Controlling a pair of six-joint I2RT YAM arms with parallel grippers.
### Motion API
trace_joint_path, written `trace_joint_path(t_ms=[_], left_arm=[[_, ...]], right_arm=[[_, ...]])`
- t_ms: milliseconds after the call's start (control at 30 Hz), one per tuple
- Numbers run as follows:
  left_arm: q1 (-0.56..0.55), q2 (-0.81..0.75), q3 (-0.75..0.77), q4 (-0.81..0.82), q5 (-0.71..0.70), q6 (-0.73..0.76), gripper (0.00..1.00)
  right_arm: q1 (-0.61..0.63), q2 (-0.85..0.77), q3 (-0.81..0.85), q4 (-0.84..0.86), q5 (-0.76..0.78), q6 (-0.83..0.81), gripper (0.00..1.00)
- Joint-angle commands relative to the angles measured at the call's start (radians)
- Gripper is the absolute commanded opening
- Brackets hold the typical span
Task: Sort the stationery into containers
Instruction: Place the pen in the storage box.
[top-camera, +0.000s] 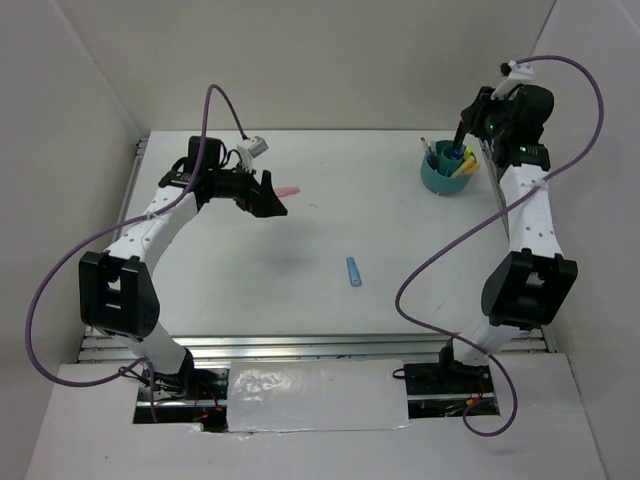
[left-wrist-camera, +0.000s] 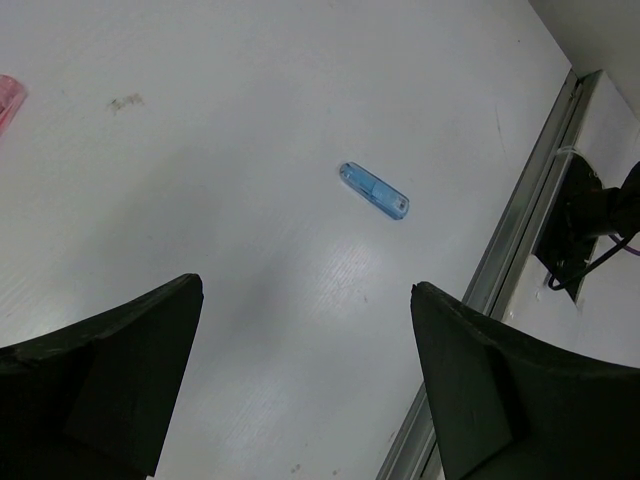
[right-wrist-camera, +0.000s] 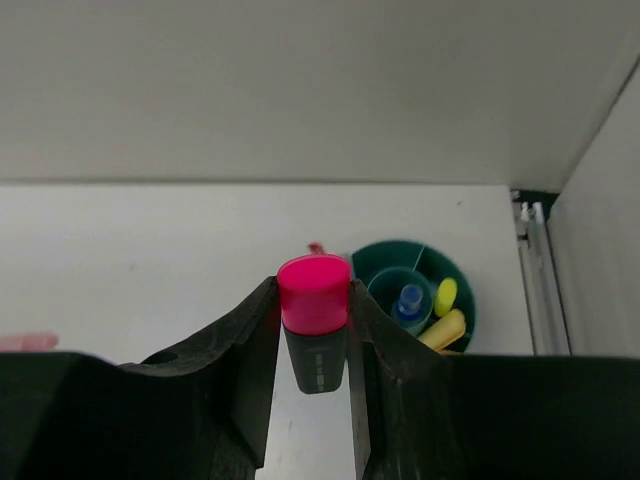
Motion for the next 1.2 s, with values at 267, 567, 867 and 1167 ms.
trace_joint_path(t_ms=[267,567,867,1167], left_arm=[[0.001,-0.012,-0.029,0.071,0.033,-0.028,0.97],[0.01,-0.001,-0.055,0.077,0.027,-0.024,0.97],[0.023,-0.002,-0.065,0.051,0.018,-0.005,0.97],[0.03,-0.001,-0.107,0.093,0.018,-0.04,0.97]], right_arm=[[-0.007,0.087,0.011,0.379,0.454,0.229,0.0],[-0.018,0.237,0.077,0.445,0.548,0.282,0.0],[-0.005,0.351,0.132,0.521,0.611,0.251,0.0],[0.014,0.423,0.132,0.583,0.608,0.19,0.0]])
